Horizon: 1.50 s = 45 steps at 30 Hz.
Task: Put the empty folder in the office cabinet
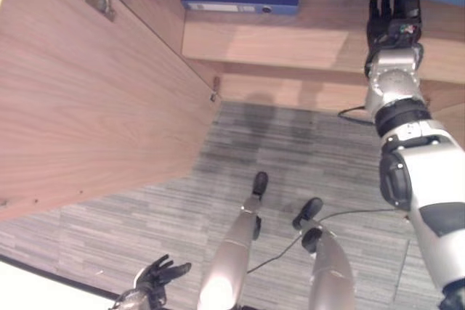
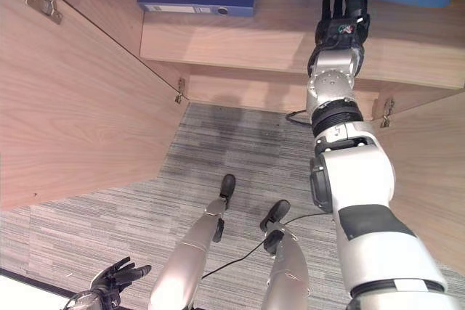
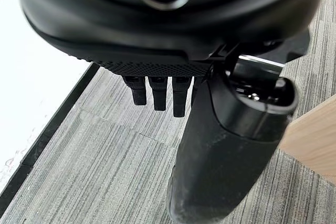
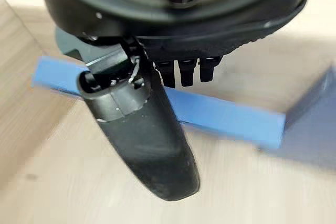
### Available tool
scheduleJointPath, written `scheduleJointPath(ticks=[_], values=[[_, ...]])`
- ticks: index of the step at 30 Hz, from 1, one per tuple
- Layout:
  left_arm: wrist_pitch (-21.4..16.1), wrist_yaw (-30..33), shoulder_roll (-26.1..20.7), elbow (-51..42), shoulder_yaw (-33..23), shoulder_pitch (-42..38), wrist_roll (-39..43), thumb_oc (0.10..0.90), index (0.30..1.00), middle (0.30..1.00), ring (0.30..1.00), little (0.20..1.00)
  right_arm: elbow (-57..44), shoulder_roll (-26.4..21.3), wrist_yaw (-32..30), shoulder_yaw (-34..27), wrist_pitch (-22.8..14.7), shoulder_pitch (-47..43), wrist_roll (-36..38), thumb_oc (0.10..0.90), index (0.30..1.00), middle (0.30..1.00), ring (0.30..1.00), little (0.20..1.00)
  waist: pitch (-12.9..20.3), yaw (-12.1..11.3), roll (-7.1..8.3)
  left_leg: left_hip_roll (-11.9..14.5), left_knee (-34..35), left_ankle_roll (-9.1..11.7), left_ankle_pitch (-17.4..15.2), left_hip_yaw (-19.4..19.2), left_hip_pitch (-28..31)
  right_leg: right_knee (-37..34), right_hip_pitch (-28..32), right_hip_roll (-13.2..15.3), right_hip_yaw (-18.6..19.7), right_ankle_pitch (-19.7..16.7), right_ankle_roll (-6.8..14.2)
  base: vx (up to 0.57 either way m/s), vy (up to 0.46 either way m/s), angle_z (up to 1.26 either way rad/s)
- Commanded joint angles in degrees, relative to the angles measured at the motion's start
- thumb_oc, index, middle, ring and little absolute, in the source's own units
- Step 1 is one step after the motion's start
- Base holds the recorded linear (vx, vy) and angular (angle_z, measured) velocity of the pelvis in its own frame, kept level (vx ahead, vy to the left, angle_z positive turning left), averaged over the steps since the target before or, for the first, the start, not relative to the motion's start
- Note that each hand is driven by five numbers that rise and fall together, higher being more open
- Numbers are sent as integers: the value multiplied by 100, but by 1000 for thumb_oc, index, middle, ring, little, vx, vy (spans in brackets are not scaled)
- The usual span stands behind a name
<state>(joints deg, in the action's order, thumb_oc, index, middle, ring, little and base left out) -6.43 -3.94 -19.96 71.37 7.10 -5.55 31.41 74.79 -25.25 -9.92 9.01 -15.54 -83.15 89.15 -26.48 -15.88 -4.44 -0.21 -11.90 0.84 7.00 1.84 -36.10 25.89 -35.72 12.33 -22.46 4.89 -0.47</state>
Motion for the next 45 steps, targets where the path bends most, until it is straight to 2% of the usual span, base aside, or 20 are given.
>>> scheduleJointPath(ticks=[1,2,3,4,8,10,13,16,17,19,21,24,28,29,31,41,45], values=[[101,-43,-710,465,235,755,49,800,900,900,900,900,-172,-281,343,625,583,1,-1044,800,900,900,900,900,593,-58,303,158,-145,243,-789,13,282,-696,680,23,315,-116,518,0,0,0],[101,-44,-704,465,234,755,47,800,900,900,900,900,-160,-284,347,629,596,-11,-1054,800,900,900,900,900,592,-56,297,159,-142,243,-788,12,284,-698,682,22,316,-117,518,0,0,0],[132,-97,-727,492,237,749,-10,800,900,900,900,900,90,-305,385,797,870,45,-1393,800,900,900,900,900,587,-31,316,170,-127,244,-778,-9,307,-731,707,12,314,-138,504,0,0,0],[141,-111,-736,491,233,748,-33,800,900,900,900,900,180,-312,421,827,947,77,-1501,800,900,900,900,900,584,-19,316,174,-118,243,-775,-18,322,-747,718,7,313,-151,504,0,0,0],[134,-144,-757,466,217,760,-68,800,900,900,900,900,330,-363,503,875,1105,167,-1771,800,900,900,900,900,580,-6,310,177,-79,239,-753,-28,351,-815,754,-5,304,-185,505,0,0,0],[142,-208,-790,442,174,818,-105,800,900,900,900,900,448,-483,668,1308,1416,163,-2570,800,900,900,900,900,573,-4,327,184,-36,243,-712,-50,362,-894,776,-14,287,-226,509,0,0,0],[145,-258,-855,390,133,864,-191,800,900,900,900,900,620,-627,868,1926,1687,92,-3691,800,900,900,900,900,559,11,353,208,28,255,-653,-63,390,-999,807,-35,286,-288,509,-3,1,-2],[136,-311,-854,350,100,946,-263,800,900,900,900,900,534,-699,1102,2477,1783,35,-4551,800,900,900,900,900,541,-6,377,228,80,259,-596,-81,402,-1095,827,-50,259,-360,522,-10,4,-5],[135,-310,-847,348,97,948,-264,800,900,900,900,900,537,-698,1106,2482,1784,31,-4557,800,900,900,900,900,540,-2,370,229,84,259,-594,-80,405,-1098,830,-52,258,-363,522,-11,1,-11],[115,-341,-871,321,74,1040,-328,800,900,900,900,900,365,-739,1307,3070,1840,-60,-5278,800,900,900,900,900,532,-4,393,231,137,262,-549,-94,413,-1167,847,-58,240,-409,527,-13,5,-13],[116,-362,-867,306,83,1071,-349,800,900,900,900,900,304,-717,1335,3226,1836,-81,-5444,800,900,900,900,900,531,6,404,232,144,265,-540,-106,413,-1190,849,-64,250,-421,525,-11,17,-9],[68,-339,-763,271,133,1124,-248,800,900,900,900,900,405,-646,1087,3363,1650,-222,-5883,800,900,900,900,900,510,48,393,242,198,260,-502,-141,421,-1273,857,-70,271,-497,545,-21,33,-7],[-31,-213,-695,199,141,1139,-53,800,900,900,900,900,707,-686,715,3418,1631,-552,-6433,800,900,900,900,900,502,15,345,218,333,263,-416,-128,441,-1396,901,-82,249,-543,575,-3,5,-1],[-67,-183,-668,111,210,1232,6,800,900,900,900,900,842,-766,554,3673,1656,-761,-6983,800,900,900,900,900,514,-14,306,192,373,257,-390,-122,445,-1456,927,-80,234,-580,587,0,0,0],[-82,-196,-686,33,245,1271,10,800,900,900,900,900,900,-837,572,3775,1697,-771,-7219,800,900,900,900,900,517,-39,279,172,395,254,-371,-107,453,-1485,950,-77,220,-592,595,0,0,0],[-107,-236,-659,-388,473,1486,152,800,900,900,900,900,999,-970,315,3584,1641,-710,-7157,800,900,900,900,900,514,-139,136,100,502,234,-304,-82,462,-1569,1023,-56,160,-607,631,6,5,1],[-84,-301,-727,-766,530,1660,269,800,900,900,900,900,1081,-1319,411,3879,1749,-735,-7711,800,900,900,900,900,514,-237,88,66,571,248,-256,-30,438,-1654,1090,-38,66,-607,663,37,-23,7]])
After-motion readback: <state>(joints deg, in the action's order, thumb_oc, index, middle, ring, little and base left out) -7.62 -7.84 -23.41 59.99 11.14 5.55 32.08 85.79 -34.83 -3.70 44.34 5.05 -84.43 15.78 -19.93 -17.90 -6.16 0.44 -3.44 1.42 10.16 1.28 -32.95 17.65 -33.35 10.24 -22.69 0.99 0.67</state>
